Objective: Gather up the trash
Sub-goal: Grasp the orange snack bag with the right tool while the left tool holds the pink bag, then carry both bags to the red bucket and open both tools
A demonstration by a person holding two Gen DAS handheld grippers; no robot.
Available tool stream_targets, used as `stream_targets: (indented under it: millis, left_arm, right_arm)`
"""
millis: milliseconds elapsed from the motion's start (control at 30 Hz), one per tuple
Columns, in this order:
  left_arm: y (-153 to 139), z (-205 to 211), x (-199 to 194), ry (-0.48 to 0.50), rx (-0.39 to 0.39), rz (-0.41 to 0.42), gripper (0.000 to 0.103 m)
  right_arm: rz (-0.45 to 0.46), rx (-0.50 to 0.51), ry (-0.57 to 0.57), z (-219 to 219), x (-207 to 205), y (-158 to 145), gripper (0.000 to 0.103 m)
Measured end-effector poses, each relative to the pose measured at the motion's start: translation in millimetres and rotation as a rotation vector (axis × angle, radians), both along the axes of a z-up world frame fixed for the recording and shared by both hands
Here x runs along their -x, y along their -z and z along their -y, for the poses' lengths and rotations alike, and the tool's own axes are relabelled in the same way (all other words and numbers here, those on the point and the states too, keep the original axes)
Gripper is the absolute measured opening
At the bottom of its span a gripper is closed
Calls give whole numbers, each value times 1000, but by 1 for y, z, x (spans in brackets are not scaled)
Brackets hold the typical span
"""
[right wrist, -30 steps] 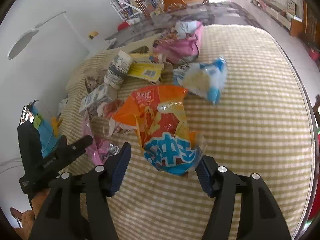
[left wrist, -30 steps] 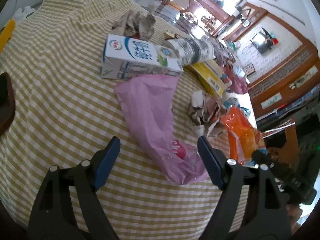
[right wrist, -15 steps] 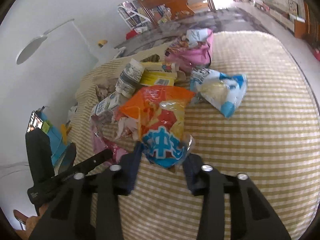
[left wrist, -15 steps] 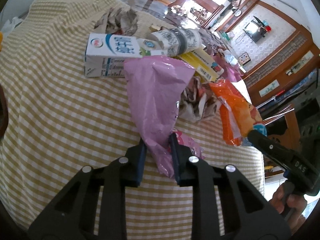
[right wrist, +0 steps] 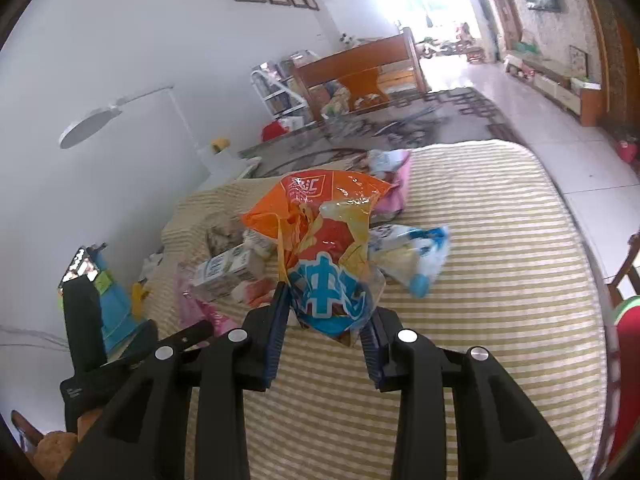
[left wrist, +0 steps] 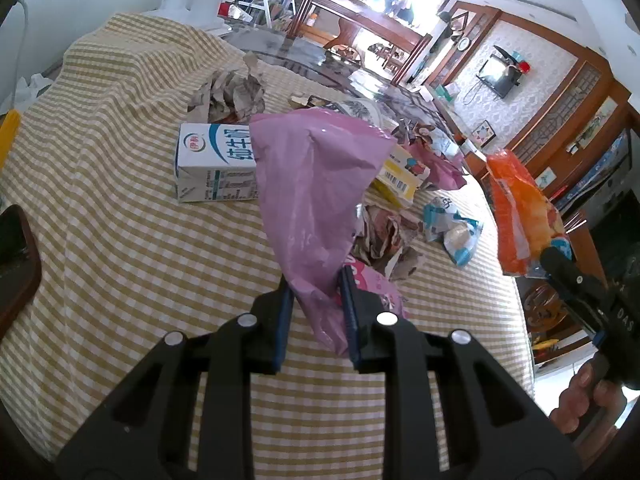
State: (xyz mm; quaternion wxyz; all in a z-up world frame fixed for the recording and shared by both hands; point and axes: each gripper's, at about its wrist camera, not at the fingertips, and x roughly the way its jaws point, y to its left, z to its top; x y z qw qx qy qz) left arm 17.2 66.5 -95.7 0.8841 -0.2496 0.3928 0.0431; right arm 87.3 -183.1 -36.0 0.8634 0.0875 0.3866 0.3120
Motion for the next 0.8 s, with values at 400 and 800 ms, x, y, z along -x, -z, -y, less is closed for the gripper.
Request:
stream_targets:
  millis: [400, 800]
  left_arm:
    - [1, 11, -4, 19, -92, 1, 22]
    - [-34, 56, 5, 84, -197, 120, 22]
  right_arm:
    - [7, 61, 95, 51, 3, 4, 33]
    - [-62, 2, 164, 106, 5, 0, 34]
